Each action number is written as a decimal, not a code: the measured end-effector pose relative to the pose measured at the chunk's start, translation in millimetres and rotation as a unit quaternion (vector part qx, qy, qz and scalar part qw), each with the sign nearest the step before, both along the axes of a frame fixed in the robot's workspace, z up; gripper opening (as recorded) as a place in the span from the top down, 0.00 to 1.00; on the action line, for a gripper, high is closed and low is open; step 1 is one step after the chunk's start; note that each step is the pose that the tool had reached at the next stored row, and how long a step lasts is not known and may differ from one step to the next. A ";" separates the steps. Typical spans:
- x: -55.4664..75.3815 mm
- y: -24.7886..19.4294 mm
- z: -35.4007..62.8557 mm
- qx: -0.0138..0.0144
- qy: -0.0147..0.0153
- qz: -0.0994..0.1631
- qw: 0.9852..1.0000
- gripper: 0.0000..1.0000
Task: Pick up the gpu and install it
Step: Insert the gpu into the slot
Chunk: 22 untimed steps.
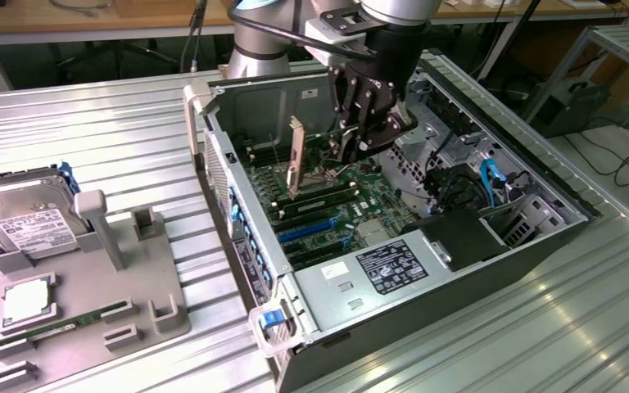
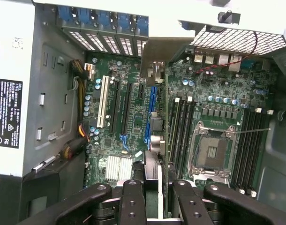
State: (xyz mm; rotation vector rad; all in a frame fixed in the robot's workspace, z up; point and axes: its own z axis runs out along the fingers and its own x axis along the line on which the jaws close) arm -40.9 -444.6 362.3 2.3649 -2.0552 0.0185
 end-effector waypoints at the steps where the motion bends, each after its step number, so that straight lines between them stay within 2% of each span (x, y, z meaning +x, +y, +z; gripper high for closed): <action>1: 0.0 0.0 -0.4 0.000 0.000 0.000 1.000 0.72; 22: 0.0 0.0 -7.6 0.001 0.000 0.000 1.000 0.72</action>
